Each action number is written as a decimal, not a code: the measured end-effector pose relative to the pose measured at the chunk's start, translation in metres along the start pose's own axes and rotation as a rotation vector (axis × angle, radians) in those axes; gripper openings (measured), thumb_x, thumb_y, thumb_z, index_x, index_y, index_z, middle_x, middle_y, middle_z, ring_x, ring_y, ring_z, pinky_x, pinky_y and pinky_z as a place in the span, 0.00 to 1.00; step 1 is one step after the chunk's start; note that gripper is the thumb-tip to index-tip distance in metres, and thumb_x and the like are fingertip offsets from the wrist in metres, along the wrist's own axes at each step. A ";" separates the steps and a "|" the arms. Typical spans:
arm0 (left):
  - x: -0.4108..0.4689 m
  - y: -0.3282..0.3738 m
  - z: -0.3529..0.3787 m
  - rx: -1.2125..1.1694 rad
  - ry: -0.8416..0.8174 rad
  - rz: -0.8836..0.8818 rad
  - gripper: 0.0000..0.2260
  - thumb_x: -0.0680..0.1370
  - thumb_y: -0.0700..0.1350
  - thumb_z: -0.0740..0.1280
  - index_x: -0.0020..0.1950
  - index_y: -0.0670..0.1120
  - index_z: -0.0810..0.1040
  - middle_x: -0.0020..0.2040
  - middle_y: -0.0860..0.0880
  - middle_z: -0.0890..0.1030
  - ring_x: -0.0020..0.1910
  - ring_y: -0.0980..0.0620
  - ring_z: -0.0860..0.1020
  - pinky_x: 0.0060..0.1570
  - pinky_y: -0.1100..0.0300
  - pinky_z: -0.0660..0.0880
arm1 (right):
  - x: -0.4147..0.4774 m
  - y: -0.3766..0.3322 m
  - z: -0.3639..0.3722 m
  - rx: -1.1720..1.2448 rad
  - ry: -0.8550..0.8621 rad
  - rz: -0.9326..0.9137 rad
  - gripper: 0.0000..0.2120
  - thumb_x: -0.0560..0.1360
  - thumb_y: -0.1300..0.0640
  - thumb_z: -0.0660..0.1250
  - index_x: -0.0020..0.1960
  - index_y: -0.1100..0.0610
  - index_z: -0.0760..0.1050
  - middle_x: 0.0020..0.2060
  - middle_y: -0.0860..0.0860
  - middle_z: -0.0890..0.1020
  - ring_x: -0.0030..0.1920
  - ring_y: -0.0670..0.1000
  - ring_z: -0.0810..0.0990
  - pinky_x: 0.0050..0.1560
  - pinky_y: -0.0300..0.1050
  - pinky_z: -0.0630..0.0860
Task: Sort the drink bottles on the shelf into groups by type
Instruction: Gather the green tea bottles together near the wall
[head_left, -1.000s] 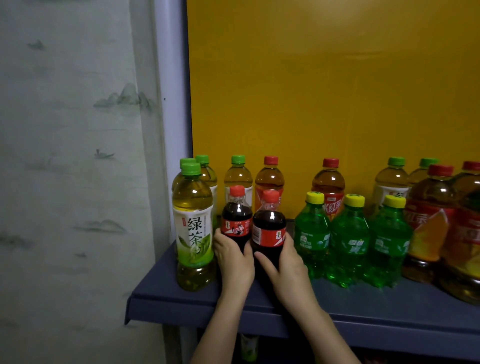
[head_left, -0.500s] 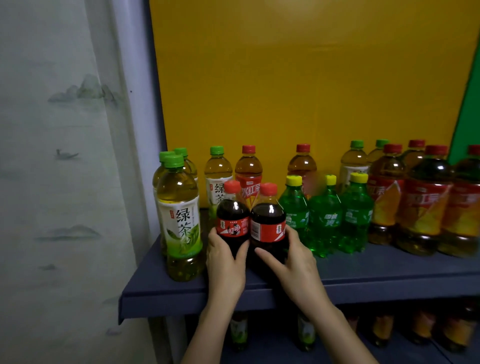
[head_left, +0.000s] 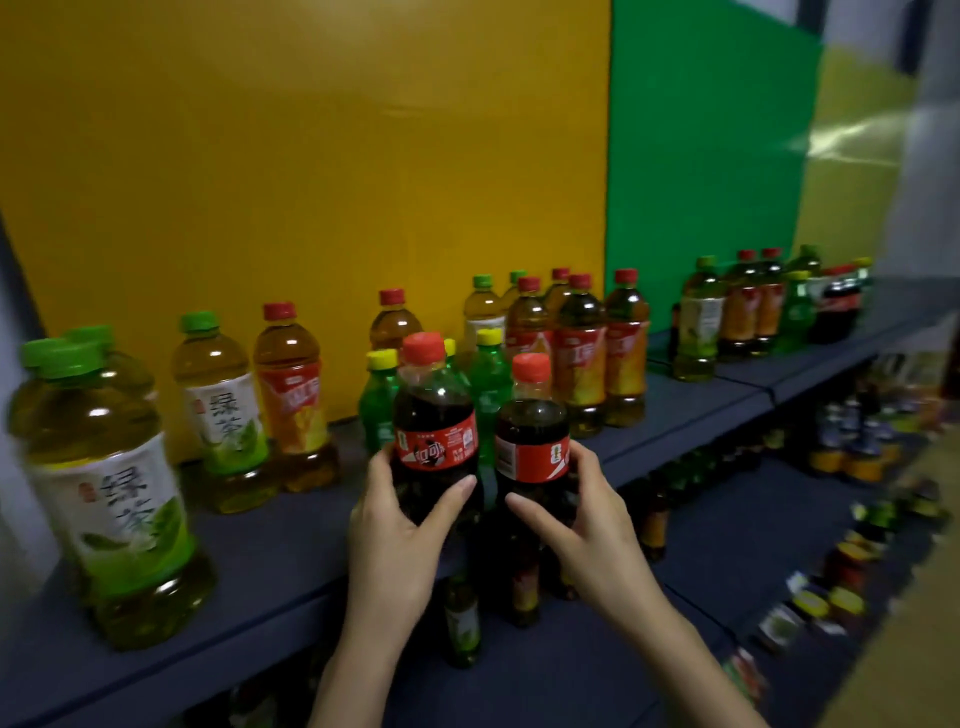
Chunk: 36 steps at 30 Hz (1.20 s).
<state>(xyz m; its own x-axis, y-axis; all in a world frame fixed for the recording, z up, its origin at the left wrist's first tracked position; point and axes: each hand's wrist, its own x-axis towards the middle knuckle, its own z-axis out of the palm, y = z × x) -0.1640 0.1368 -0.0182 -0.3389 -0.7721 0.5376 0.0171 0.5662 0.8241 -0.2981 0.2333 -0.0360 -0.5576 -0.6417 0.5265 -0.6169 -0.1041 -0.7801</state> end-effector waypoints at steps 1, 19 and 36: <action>0.001 0.003 0.014 -0.029 -0.041 -0.002 0.30 0.64 0.57 0.71 0.63 0.51 0.71 0.58 0.56 0.78 0.58 0.57 0.76 0.57 0.55 0.75 | -0.001 0.005 -0.014 -0.022 0.029 0.016 0.35 0.65 0.36 0.66 0.68 0.45 0.60 0.61 0.41 0.74 0.62 0.41 0.72 0.63 0.48 0.72; -0.032 0.075 0.349 -0.274 -0.361 0.006 0.21 0.68 0.49 0.74 0.58 0.52 0.72 0.54 0.57 0.78 0.55 0.56 0.77 0.52 0.59 0.74 | 0.007 0.142 -0.316 -0.209 0.295 0.150 0.29 0.65 0.39 0.68 0.62 0.43 0.62 0.57 0.41 0.75 0.60 0.42 0.74 0.59 0.44 0.74; 0.008 0.089 0.627 -0.284 -0.413 0.027 0.22 0.68 0.48 0.75 0.59 0.54 0.72 0.54 0.56 0.79 0.55 0.56 0.77 0.54 0.59 0.73 | 0.103 0.303 -0.506 -0.236 0.412 0.193 0.26 0.67 0.46 0.72 0.60 0.44 0.64 0.54 0.44 0.77 0.58 0.44 0.75 0.58 0.44 0.74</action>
<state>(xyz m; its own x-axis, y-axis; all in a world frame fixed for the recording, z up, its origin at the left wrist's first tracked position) -0.7546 0.3619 -0.0525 -0.6782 -0.5469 0.4909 0.2672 0.4388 0.8579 -0.8235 0.5206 -0.0470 -0.8171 -0.2743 0.5071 -0.5631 0.1912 -0.8040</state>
